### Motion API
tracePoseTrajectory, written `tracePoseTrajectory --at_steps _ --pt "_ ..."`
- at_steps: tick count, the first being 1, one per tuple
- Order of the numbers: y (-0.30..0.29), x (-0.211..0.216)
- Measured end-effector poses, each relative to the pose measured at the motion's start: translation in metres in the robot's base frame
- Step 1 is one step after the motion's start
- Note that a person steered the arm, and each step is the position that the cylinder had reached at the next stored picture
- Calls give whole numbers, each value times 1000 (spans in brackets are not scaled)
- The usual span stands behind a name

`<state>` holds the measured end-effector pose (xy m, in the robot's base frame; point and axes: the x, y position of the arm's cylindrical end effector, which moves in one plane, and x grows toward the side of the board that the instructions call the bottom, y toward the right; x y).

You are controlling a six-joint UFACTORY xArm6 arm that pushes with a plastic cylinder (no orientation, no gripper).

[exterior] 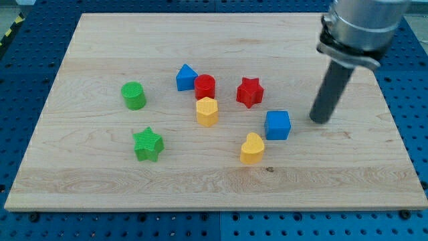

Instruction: Place the blue cube vertically below the yellow hexagon

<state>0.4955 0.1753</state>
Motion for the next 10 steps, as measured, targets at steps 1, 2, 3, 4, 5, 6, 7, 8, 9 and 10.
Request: tracePoseTrajectory --at_steps 1,2,3,4,5,6,7,8,9,10 --pt "8 51" --pt "8 77" --pt "1 69" --pt "-18 50" --pt "-19 36" --pt "-19 10" --pt "-21 3" --pt "-42 6" --pt "-75 7" --pt "-90 7"
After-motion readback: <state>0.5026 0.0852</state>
